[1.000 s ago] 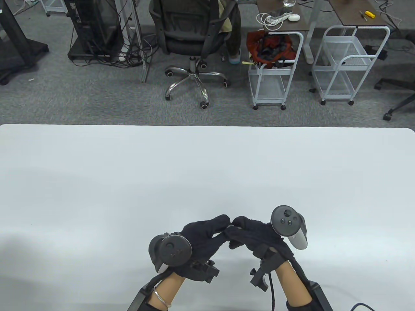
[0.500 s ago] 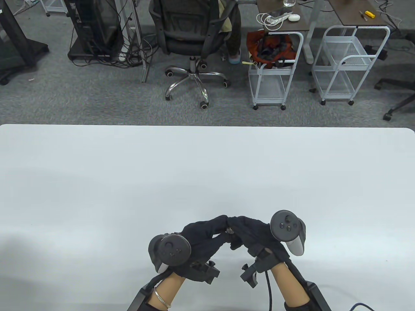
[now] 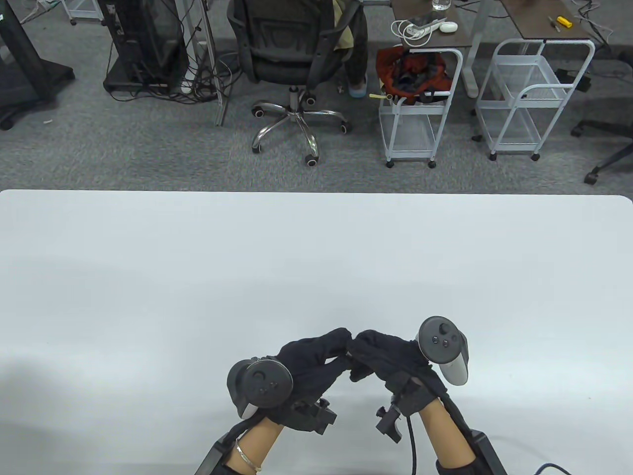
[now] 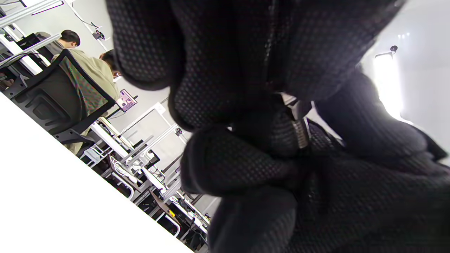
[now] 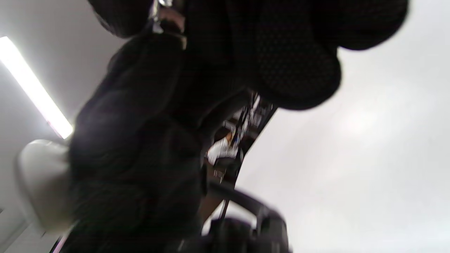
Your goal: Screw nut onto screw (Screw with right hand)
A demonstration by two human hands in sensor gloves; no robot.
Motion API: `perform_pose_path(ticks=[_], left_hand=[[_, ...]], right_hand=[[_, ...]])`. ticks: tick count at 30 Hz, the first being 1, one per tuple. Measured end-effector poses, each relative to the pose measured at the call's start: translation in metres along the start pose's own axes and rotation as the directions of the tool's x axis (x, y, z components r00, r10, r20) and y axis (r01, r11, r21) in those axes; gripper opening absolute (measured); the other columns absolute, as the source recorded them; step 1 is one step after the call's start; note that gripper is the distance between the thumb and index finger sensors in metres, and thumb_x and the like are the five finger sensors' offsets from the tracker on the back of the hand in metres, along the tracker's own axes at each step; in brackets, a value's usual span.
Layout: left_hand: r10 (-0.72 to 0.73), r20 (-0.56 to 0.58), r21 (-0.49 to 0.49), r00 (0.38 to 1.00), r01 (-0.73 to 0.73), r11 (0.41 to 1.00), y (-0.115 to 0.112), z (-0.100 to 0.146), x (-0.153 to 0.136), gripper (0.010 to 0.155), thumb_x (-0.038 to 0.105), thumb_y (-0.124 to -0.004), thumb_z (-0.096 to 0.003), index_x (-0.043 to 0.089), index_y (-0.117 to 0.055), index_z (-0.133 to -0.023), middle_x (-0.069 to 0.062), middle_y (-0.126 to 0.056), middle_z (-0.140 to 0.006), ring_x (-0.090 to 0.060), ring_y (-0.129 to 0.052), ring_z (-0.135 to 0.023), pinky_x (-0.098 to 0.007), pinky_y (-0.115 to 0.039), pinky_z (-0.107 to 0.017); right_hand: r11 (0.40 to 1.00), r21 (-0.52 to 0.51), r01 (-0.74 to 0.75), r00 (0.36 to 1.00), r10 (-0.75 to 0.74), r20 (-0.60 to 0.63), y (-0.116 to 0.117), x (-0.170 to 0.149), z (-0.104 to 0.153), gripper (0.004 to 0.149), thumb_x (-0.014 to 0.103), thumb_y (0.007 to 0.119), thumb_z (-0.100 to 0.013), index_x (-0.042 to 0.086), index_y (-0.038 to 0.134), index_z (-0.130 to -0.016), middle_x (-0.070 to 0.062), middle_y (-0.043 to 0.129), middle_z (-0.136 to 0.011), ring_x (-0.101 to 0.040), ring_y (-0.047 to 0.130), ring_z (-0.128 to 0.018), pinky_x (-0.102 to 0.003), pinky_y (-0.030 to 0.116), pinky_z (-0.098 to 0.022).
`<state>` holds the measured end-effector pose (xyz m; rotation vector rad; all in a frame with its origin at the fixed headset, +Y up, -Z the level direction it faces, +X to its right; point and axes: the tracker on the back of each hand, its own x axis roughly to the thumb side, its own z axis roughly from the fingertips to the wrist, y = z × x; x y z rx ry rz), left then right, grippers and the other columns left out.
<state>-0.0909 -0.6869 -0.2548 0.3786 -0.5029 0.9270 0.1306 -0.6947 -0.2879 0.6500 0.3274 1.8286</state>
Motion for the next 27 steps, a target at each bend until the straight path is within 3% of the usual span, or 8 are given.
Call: perform_pose_path(ticks=[1,5,8,11,15,21,25,27], left_hand=[[-0.005,0.008,0.002,1.0,0.005,1.0,0.0,0.0,0.001,0.044,0.043,-0.087,-0.041,0.023,-0.091,-0.08,0.007,-0.108,-0.069,-0.009,-0.11,-0.054,-0.032,-0.089,-0.049],[0.005,-0.002,-0.007,1.0,-0.005,1.0,-0.002,0.0,0.0,0.044,0.044,-0.087,-0.0411,0.023,-0.091,-0.08,0.006,-0.108,-0.069,-0.009,-0.11,-0.054,-0.032,-0.089,-0.049],[0.038,-0.038,-0.016,0.999,-0.038,0.999,-0.005,0.0,-0.003,0.044,0.044,-0.087,-0.0417,0.023,-0.09,-0.08,0.007,-0.108,-0.069,-0.009,-0.11,-0.054,-0.032,-0.089,-0.049],[0.005,-0.012,-0.011,1.0,-0.005,1.0,-0.003,0.001,-0.001,0.044,0.043,-0.087,-0.0412,0.023,-0.091,-0.08,0.007,-0.108,-0.07,-0.01,-0.11,-0.054,-0.032,-0.089,-0.049],[-0.048,0.041,-0.002,0.998,0.048,0.999,-0.003,0.002,0.004,0.044,0.043,-0.087,-0.0412,0.022,-0.091,-0.08,0.006,-0.109,-0.069,-0.009,-0.11,-0.054,-0.032,-0.089,-0.049],[-0.082,0.072,-0.04,0.994,0.085,0.996,-0.008,0.001,-0.001,0.047,0.045,-0.084,-0.0434,0.021,-0.088,-0.084,0.006,-0.106,-0.075,-0.012,-0.108,-0.06,-0.035,-0.087,-0.054],[-0.176,0.09,-0.143,0.98,0.188,0.972,-0.005,-0.002,-0.008,0.067,0.057,-0.078,-0.0445,0.018,-0.077,-0.099,-0.005,-0.096,-0.096,-0.032,-0.094,-0.085,-0.052,-0.074,-0.067],[-0.196,0.075,-0.142,0.978,0.205,0.968,0.0,-0.002,-0.015,0.073,0.059,-0.074,-0.0463,0.017,-0.069,-0.106,-0.012,-0.086,-0.107,-0.039,-0.083,-0.095,-0.058,-0.063,-0.073]], right_hand=[[1.0,0.002,-0.01,1.0,0.01,0.004,0.0,0.0,0.0,0.049,0.043,0.068,-0.06,-0.003,0.075,-0.077,-0.027,0.089,-0.072,-0.033,0.099,-0.049,-0.05,0.076,-0.041],[0.974,-0.219,-0.052,0.999,0.054,0.001,0.001,0.0,0.001,0.049,0.042,0.06,-0.061,0.0,0.086,-0.061,-0.022,0.1,-0.053,-0.027,0.104,-0.029,-0.046,0.081,-0.028],[0.984,-0.172,-0.045,0.999,0.042,-0.025,0.0,0.0,0.003,0.051,0.043,0.059,-0.061,-0.001,0.085,-0.064,-0.024,0.098,-0.056,-0.029,0.104,-0.032,-0.047,0.08,-0.03],[1.0,-0.016,-0.014,0.999,0.014,-0.031,0.0,0.0,0.001,0.05,0.042,0.068,-0.06,-0.004,0.076,-0.075,-0.029,0.09,-0.07,-0.035,0.1,-0.047,-0.051,0.076,-0.039],[0.979,-0.192,-0.065,0.998,0.065,-0.007,0.001,0.003,0.003,0.048,0.042,0.063,-0.06,-0.001,0.085,-0.063,-0.023,0.099,-0.054,-0.027,0.104,-0.03,-0.046,0.08,-0.029],[0.938,-0.269,-0.217,0.976,0.213,-0.045,0.001,0.008,0.006,0.049,0.043,0.06,-0.061,0.003,0.088,-0.055,-0.017,0.102,-0.044,-0.022,0.104,-0.021,-0.042,0.082,-0.024],[0.854,-0.287,-0.434,0.9,0.424,-0.1,-0.001,0.013,0.008,0.049,0.042,0.062,-0.06,0.001,0.088,-0.059,-0.021,0.101,-0.049,-0.025,0.104,-0.025,-0.044,0.081,-0.027],[0.809,-0.202,-0.553,0.833,0.525,-0.178,0.0,0.013,0.007,0.048,0.04,0.063,-0.06,-0.003,0.086,-0.065,-0.025,0.098,-0.056,-0.03,0.103,-0.033,-0.048,0.079,-0.031]])
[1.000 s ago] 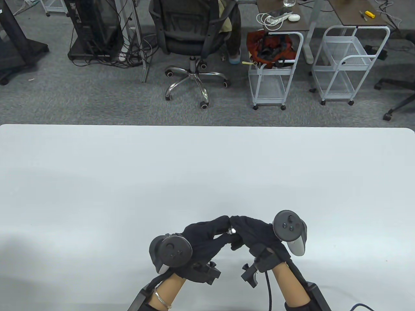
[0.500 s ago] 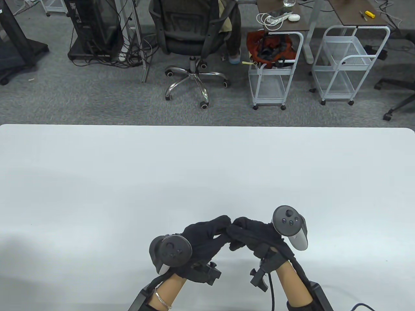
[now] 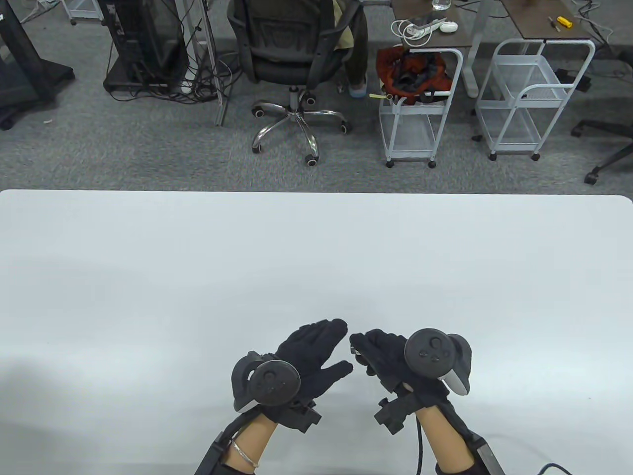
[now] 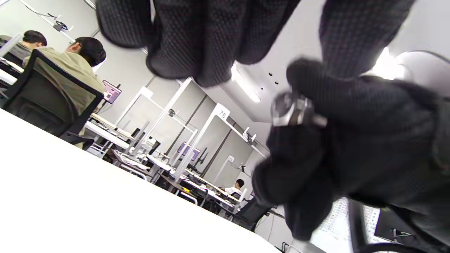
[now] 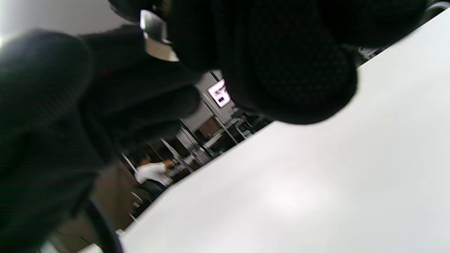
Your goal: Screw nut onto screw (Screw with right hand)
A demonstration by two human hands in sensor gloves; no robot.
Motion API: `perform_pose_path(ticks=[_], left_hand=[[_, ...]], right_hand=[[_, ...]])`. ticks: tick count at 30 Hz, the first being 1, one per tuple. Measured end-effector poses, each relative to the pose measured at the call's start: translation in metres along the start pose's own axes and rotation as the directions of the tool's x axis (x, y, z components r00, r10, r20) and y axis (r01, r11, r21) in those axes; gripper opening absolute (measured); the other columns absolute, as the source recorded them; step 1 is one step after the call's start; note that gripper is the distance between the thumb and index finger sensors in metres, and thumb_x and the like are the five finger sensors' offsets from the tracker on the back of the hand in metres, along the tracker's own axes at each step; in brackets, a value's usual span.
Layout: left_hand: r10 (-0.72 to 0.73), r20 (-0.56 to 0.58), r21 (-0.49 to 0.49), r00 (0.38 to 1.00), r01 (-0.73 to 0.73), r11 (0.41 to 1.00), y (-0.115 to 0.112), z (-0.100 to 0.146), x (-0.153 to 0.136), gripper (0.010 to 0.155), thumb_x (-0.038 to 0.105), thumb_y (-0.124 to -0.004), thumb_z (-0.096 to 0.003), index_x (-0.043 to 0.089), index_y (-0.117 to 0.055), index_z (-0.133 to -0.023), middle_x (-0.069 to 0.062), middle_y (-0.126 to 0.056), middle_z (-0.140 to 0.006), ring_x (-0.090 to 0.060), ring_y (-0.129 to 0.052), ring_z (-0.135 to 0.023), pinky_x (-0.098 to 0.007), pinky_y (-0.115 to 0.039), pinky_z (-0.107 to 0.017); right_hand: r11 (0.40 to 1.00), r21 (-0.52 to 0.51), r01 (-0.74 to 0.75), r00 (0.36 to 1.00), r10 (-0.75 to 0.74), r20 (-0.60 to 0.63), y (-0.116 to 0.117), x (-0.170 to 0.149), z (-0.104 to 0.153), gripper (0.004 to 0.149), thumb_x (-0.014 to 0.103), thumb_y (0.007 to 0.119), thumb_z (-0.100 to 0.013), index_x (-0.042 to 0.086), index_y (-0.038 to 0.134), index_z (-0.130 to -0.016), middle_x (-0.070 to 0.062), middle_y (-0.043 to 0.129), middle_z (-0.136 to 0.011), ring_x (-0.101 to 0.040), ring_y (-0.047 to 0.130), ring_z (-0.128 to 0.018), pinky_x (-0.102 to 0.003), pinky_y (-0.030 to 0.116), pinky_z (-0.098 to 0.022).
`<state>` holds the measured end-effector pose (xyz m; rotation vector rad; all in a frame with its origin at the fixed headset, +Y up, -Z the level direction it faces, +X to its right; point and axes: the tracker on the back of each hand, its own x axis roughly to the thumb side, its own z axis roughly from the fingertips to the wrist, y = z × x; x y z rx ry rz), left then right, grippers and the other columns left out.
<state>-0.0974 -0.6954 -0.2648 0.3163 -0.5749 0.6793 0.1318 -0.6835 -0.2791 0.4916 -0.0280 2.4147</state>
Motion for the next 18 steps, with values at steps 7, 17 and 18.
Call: perform_pose_path(ticks=[7,17,18], left_hand=[[-0.122,-0.069,-0.003,0.99,0.122,0.992,0.009,0.002,-0.017,0.081,0.065,-0.068,-0.0482,0.018,-0.055,-0.113,-0.022,-0.064,-0.119,-0.05,-0.059,-0.104,-0.063,-0.043,-0.076],[-0.192,-0.084,-0.032,0.978,0.19,0.981,0.008,0.002,-0.022,0.08,0.064,-0.068,-0.0484,0.018,-0.056,-0.113,-0.021,-0.065,-0.118,-0.049,-0.059,-0.104,-0.062,-0.042,-0.077],[-0.195,-0.084,-0.033,0.977,0.193,0.981,0.008,0.002,-0.022,0.08,0.064,-0.068,-0.0484,0.018,-0.056,-0.113,-0.021,-0.066,-0.118,-0.049,-0.059,-0.104,-0.062,-0.042,-0.077]], right_hand=[[0.908,0.253,-0.334,0.938,0.346,-0.003,0.031,-0.005,-0.009,0.046,0.035,0.07,-0.058,-0.005,0.081,-0.077,-0.032,0.091,-0.071,-0.038,0.1,-0.049,-0.053,0.075,-0.041],[0.66,0.406,-0.633,0.752,0.649,0.118,0.077,-0.005,-0.011,0.046,0.035,0.074,-0.056,-0.001,0.081,-0.084,-0.029,0.088,-0.08,-0.038,0.097,-0.06,-0.054,0.073,-0.047],[0.641,0.411,-0.648,0.737,0.664,0.127,0.08,-0.005,-0.011,0.047,0.036,0.074,-0.056,-0.001,0.081,-0.084,-0.029,0.087,-0.08,-0.038,0.097,-0.06,-0.054,0.073,-0.047]])
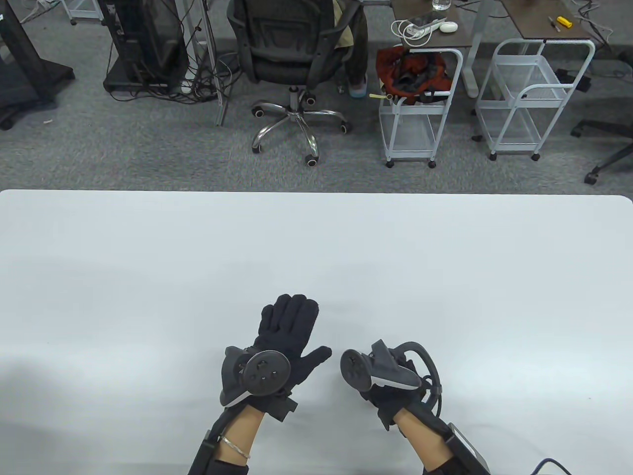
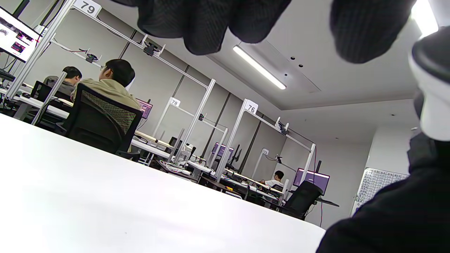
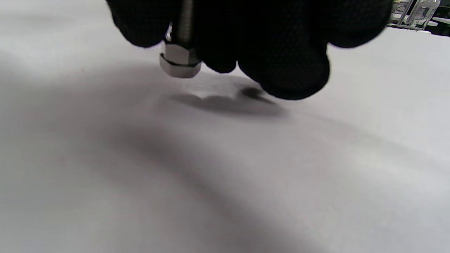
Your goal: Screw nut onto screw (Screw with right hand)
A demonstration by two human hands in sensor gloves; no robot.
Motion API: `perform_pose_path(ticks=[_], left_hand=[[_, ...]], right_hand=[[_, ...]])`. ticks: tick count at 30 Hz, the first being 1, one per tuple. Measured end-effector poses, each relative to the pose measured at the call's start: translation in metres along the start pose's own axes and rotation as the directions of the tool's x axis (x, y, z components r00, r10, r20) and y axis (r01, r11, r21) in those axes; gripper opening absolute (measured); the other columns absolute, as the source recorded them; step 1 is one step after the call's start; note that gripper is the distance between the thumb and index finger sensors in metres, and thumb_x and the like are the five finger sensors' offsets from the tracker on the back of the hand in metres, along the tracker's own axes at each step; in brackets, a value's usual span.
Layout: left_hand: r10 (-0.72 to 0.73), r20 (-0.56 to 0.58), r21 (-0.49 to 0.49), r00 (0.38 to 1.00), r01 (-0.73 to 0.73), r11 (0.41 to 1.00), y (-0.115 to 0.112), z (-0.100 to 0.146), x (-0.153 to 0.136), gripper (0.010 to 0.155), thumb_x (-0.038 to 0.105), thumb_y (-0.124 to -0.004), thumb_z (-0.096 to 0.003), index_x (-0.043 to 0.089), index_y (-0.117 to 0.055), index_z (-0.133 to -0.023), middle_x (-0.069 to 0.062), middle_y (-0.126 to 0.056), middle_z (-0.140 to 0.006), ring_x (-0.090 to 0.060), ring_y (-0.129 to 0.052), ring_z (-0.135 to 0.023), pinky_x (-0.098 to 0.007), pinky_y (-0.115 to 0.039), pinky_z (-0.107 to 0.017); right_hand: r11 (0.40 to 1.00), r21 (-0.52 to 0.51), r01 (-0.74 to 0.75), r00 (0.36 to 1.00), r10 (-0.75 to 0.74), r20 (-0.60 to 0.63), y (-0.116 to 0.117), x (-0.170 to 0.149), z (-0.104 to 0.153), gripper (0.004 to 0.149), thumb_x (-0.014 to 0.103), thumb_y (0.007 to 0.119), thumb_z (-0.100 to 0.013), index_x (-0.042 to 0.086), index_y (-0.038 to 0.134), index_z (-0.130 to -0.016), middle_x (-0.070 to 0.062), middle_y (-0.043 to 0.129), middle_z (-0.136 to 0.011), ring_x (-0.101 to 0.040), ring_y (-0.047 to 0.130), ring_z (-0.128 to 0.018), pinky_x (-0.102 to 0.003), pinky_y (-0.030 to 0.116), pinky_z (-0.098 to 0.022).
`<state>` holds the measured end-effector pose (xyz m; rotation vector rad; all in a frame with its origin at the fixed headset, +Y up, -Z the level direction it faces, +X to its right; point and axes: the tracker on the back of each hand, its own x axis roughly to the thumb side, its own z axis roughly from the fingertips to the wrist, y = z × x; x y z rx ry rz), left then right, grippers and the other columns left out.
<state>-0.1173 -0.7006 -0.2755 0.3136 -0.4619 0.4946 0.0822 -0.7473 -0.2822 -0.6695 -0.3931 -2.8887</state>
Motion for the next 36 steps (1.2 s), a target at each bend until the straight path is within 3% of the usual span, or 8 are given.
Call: perform_pose_path(ticks=[4,7,10,13,17,21,36], left_hand=[[-0.009,0.002,-0.004,1.0,0.009,1.0,0.0,0.0,0.001,0.08,0.064,-0.068,-0.0485,0.018,-0.056,-0.113,-0.02,-0.066,-0.118,-0.049,-0.06,-0.104,-0.062,-0.043,-0.077],[-0.014,0.006,-0.005,1.0,0.014,1.0,0.001,0.0,0.001,0.079,0.064,-0.068,-0.0483,0.019,-0.056,-0.112,-0.02,-0.067,-0.118,-0.049,-0.06,-0.104,-0.062,-0.043,-0.077],[-0.008,0.015,-0.002,1.0,0.008,1.0,0.001,0.0,0.003,0.079,0.063,-0.068,-0.0483,0.018,-0.056,-0.112,-0.019,-0.067,-0.118,-0.049,-0.06,-0.104,-0.062,-0.042,-0.077],[-0.008,0.032,0.009,0.999,0.007,1.0,0.0,0.001,0.005,0.079,0.063,-0.068,-0.0481,0.018,-0.056,-0.112,-0.018,-0.068,-0.118,-0.047,-0.061,-0.105,-0.062,-0.042,-0.077],[-0.004,0.047,0.02,0.999,0.003,1.0,0.001,0.001,0.007,0.079,0.063,-0.068,-0.048,0.019,-0.056,-0.112,-0.017,-0.069,-0.117,-0.047,-0.062,-0.105,-0.062,-0.042,-0.077],[0.005,0.049,0.024,0.999,-0.006,1.0,0.001,0.0,0.007,0.078,0.063,-0.068,-0.0481,0.019,-0.057,-0.112,-0.016,-0.07,-0.117,-0.047,-0.062,-0.105,-0.062,-0.042,-0.078],[0.004,0.057,0.015,0.998,-0.005,1.0,0.0,0.001,0.008,0.078,0.062,-0.069,-0.048,0.019,-0.058,-0.111,-0.015,-0.074,-0.115,-0.045,-0.067,-0.103,-0.061,-0.045,-0.077]], right_hand=[[0.999,-0.015,-0.037,0.999,0.037,0.006,0.002,0.004,0.0,0.047,0.037,0.074,-0.055,0.0,0.08,-0.085,-0.028,0.087,-0.081,-0.038,0.096,-0.062,-0.055,0.073,-0.048],[0.999,-0.046,0.008,1.0,-0.007,0.02,-0.005,0.002,0.005,0.061,0.045,0.074,-0.054,-0.002,0.071,-0.094,-0.03,0.078,-0.09,-0.042,0.09,-0.073,-0.059,0.068,-0.054],[0.977,-0.195,0.09,0.994,-0.075,0.081,-0.019,-0.005,0.014,0.075,0.046,0.075,-0.054,-0.006,0.055,-0.104,-0.036,0.064,-0.1,-0.05,0.078,-0.085,-0.065,0.058,-0.061],[0.919,-0.362,0.159,0.986,-0.13,0.103,-0.033,-0.015,0.026,0.08,0.044,0.074,-0.054,-0.008,0.046,-0.108,-0.037,0.057,-0.104,-0.056,0.067,-0.093,-0.069,0.05,-0.064],[0.862,-0.46,0.215,0.977,-0.185,0.109,-0.038,-0.027,0.032,0.078,0.043,0.071,-0.056,-0.006,0.043,-0.11,-0.036,0.053,-0.107,-0.059,0.055,-0.099,-0.07,0.043,-0.066],[0.87,-0.455,0.189,0.981,-0.183,0.058,-0.036,-0.036,0.03,0.075,0.042,0.067,-0.058,-0.005,0.042,-0.111,-0.035,0.051,-0.108,-0.059,0.052,-0.1,-0.07,0.039,-0.068],[0.881,-0.429,0.2,0.979,-0.202,0.043,-0.034,-0.039,0.029,0.073,0.042,0.066,-0.058,-0.005,0.046,-0.11,-0.035,0.056,-0.107,-0.059,0.056,-0.098,-0.07,0.042,-0.067]])
